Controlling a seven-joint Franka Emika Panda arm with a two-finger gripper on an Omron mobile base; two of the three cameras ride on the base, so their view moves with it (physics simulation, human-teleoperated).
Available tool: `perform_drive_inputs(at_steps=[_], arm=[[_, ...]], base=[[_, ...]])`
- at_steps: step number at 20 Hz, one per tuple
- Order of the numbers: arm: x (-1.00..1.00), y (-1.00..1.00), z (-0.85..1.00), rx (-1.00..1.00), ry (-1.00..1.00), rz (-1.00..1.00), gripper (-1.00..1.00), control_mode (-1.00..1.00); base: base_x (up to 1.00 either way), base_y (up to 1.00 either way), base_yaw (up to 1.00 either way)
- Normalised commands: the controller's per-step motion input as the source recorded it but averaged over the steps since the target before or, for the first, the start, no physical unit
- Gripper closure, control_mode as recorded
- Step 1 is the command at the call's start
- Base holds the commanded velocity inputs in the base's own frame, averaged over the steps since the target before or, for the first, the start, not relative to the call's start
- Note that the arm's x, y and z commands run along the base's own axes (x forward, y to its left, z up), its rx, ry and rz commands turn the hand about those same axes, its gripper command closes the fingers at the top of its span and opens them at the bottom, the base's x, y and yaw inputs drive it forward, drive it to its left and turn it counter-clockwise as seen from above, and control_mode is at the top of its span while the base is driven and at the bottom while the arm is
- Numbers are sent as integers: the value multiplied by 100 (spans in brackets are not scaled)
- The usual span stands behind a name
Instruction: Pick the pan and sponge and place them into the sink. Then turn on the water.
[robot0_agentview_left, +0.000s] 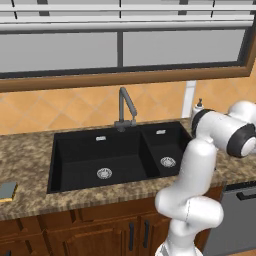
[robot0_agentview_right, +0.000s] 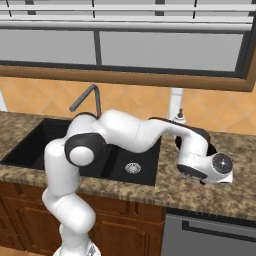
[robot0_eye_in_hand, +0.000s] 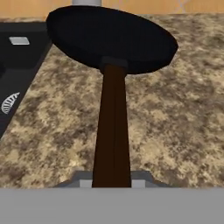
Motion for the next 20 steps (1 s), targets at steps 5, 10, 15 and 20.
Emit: perform_drive_inputs(at_steps=[5,10,15,20], arm=[[-39,7,73,-5,-18,7,100,-100],[-50,40,65,-7,-6,17,100,-100],[-32,81,38,-5,0,31,100,-100],[-15,100,14,-8,4,31,100,-100]], base=[[0,0,0],[0,0,0],[0,0,0],[0,0,0]])
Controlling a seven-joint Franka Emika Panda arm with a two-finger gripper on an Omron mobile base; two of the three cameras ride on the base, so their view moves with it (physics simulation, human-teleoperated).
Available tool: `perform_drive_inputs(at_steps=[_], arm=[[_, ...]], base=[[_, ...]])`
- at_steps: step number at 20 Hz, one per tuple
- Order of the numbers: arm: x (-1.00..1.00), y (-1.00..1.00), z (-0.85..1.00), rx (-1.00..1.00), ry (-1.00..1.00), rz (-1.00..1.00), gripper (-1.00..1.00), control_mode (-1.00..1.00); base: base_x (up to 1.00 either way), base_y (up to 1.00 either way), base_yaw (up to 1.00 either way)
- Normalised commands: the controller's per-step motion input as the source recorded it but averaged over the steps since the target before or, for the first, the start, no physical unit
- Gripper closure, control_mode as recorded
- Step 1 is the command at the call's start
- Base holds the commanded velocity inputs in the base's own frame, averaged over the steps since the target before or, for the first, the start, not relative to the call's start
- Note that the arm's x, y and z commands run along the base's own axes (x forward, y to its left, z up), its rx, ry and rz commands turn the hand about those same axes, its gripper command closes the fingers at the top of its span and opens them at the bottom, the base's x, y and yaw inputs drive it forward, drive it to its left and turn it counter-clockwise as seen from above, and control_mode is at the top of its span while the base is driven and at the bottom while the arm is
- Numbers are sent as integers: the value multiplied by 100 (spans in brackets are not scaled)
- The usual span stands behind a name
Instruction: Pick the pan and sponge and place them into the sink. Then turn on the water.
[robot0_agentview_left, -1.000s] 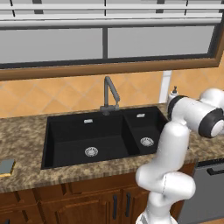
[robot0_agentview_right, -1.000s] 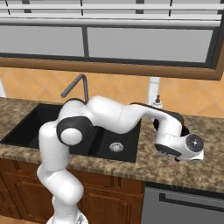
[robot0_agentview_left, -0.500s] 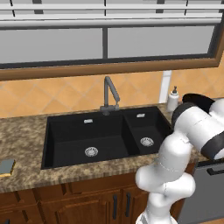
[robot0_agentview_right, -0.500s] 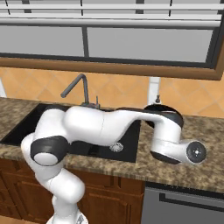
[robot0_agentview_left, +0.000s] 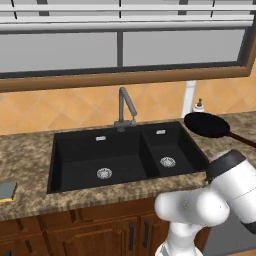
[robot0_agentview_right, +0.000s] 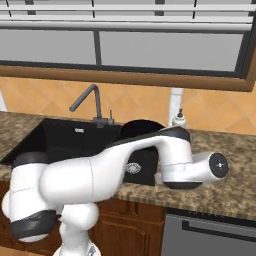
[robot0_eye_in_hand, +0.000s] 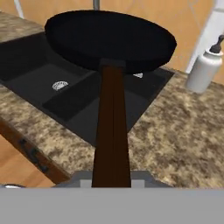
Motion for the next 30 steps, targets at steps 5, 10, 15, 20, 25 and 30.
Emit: perform_drive_inputs(at_steps=[5,10,15,20,25,30], arm=[[-3,100,1,-4,16,32,100,-100],[1,100,1,0,15,24,100,-100],[2,100,0,0,10,20,100,-100],[20,100,0,-3,14,10,100,-100],[46,100,0,-2,12,0,100,-100],[59,89,0,-2,8,0,100,-100]], base=[[0,0,0],[0,0,0],[0,0,0],[0,0,0],[0,0,0],[0,0,0]])
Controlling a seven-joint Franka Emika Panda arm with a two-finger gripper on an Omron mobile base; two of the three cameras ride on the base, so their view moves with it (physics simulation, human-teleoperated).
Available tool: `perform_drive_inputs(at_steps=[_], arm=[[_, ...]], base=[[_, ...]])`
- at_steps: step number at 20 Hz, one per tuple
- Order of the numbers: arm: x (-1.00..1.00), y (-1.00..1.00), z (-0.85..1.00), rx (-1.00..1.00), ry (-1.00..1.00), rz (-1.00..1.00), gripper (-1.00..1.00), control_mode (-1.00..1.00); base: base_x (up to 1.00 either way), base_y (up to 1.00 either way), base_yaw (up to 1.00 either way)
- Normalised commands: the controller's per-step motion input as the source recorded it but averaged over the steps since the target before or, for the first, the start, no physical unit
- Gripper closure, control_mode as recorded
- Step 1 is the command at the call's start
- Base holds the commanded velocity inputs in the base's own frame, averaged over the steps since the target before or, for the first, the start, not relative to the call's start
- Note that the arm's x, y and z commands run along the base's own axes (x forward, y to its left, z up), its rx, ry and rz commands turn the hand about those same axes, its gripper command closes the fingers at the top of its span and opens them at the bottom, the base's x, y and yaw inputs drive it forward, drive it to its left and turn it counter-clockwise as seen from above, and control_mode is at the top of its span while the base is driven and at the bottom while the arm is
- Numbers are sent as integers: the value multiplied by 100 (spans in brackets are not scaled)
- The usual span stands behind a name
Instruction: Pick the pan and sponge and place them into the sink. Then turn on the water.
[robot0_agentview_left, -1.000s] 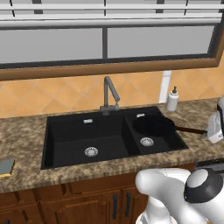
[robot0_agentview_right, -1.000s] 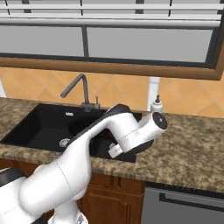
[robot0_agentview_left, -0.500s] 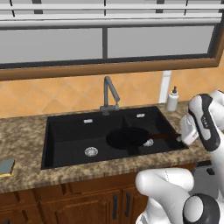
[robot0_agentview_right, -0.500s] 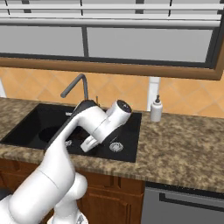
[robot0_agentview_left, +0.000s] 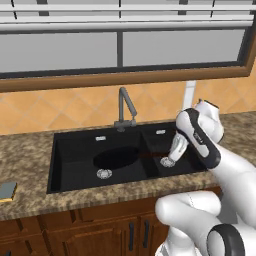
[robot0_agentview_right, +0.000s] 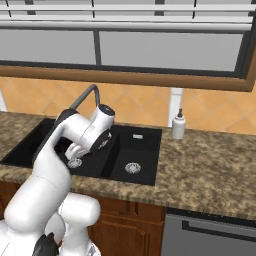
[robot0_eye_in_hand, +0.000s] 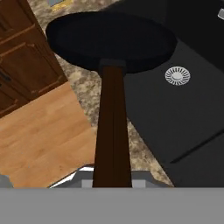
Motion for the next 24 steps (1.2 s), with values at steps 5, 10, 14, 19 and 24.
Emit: perform_drive_inputs(at_steps=[5,10,14,19,24], arm=[[57,59,-12,-2,9,0,100,-100],[53,42,-38,-2,9,0,100,-100],[29,20,-61,-1,2,0,100,-100],[21,21,-52,-4,0,0,100,-100],[27,25,-35,-4,0,0,100,-100]], base=[[0,0,0],[0,0,0],[0,0,0],[0,0,0],[0,0,0]])
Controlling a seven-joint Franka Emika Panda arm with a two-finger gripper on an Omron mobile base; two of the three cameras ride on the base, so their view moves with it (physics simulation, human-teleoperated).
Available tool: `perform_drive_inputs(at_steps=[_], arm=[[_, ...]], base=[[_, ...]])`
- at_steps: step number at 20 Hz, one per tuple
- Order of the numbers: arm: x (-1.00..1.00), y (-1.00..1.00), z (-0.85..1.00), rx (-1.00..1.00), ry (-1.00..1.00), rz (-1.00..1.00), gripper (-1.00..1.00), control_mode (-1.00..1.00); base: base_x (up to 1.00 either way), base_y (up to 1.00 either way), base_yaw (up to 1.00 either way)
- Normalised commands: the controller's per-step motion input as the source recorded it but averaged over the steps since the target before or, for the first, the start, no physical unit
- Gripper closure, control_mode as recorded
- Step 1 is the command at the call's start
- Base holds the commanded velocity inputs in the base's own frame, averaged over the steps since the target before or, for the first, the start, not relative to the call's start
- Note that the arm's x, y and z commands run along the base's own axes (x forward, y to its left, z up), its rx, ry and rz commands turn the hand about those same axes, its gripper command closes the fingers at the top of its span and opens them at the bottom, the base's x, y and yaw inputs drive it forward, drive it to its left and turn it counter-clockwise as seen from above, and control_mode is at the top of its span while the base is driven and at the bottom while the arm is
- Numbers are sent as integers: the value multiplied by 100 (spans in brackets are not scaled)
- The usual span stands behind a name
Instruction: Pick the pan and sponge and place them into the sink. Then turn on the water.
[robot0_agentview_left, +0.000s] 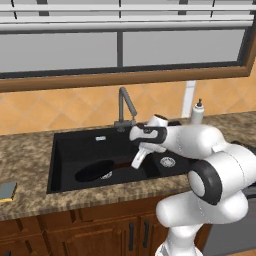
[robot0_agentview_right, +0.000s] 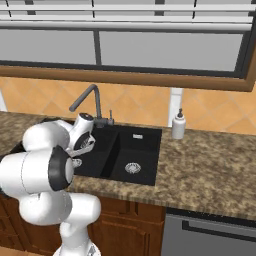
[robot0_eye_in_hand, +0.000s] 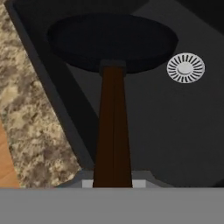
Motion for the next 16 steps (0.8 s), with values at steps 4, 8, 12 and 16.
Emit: perform_drive_inputs(at_steps=[4,8,12,16], arm=[[31,20,-26,-4,0,0,100,-100],[33,20,-26,-5,0,0,100,-100],[40,18,-30,-3,0,0,100,-100],[49,12,-35,-2,0,0,100,-100]], base=[[0,0,0],[0,0,0],[0,0,0],[0,0,0]])
